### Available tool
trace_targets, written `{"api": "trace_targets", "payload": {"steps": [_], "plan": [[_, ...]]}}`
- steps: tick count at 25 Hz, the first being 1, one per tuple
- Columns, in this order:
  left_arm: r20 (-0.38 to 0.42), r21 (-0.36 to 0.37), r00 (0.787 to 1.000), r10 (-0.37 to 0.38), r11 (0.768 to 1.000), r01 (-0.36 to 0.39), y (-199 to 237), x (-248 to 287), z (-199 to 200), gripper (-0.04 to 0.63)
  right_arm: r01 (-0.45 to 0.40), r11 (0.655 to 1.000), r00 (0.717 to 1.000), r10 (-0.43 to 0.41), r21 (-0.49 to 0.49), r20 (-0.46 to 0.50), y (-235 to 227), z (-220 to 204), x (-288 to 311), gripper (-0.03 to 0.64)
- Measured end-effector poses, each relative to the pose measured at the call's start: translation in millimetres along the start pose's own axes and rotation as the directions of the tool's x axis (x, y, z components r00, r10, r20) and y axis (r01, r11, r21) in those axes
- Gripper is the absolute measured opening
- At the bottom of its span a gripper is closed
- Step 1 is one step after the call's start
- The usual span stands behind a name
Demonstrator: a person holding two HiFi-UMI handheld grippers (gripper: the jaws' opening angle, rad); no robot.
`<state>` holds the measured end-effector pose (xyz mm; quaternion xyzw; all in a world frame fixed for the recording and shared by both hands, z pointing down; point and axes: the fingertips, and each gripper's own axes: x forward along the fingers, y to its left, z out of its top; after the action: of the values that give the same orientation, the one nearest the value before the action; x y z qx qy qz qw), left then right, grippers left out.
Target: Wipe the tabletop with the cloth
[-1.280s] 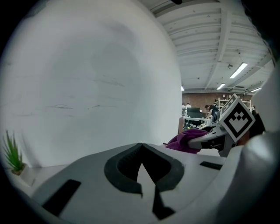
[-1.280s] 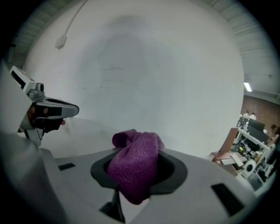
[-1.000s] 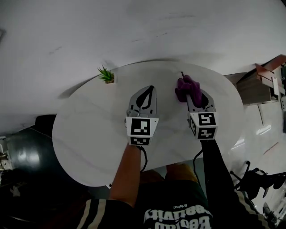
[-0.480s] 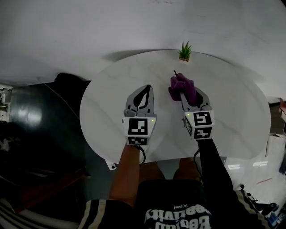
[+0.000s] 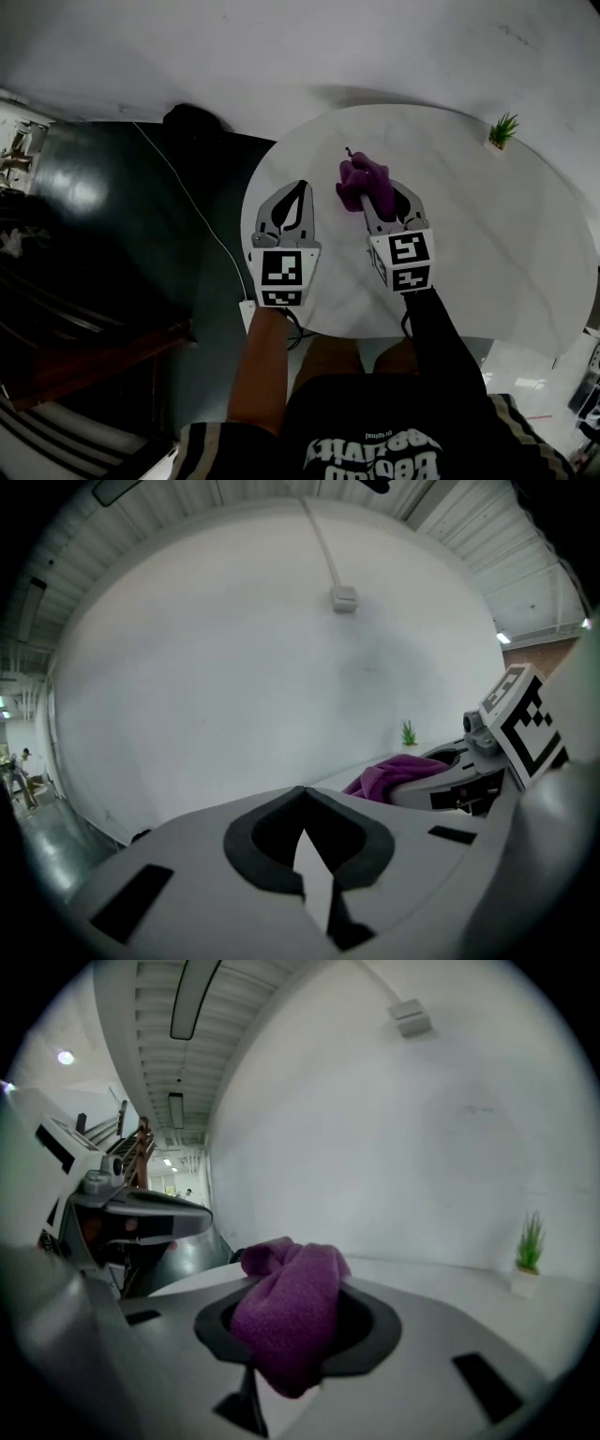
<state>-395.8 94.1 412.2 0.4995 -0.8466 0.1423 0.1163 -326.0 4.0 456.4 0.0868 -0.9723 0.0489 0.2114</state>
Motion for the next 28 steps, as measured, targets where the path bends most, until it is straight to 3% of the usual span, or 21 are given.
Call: {"api": "trace_targets", "payload": {"steps": [7,13,21,28], "plan": [[-0.044,-0.05,0.99,0.132,0.99,-0.134,100,-52,-46,0.0,-0.164,0.986,0.986,0.162,-0.038,-0.047,120,-4,62,0.138],[-0.095,-0.088,0.977,0.191,0.976,-0.199,135,-90,-84,0.0,-0.292,0.955,0.949,0.283,-0.051,-0.141,197,-39,87,0.137],[-0.089,-0.102,0.981,0.174,0.978,-0.183,131,-99,-91,0.0,-0.228,0.972,0.96,0.216,-0.053,-0.177,184,-54,79,0.138],[-0.068,-0.114,0.996,0.056,0.991,-0.064,75,-68,-77,0.0,-0.082,0.996,0.976,0.073,-0.038,-0.203,110,-67,47,0.138]]}}
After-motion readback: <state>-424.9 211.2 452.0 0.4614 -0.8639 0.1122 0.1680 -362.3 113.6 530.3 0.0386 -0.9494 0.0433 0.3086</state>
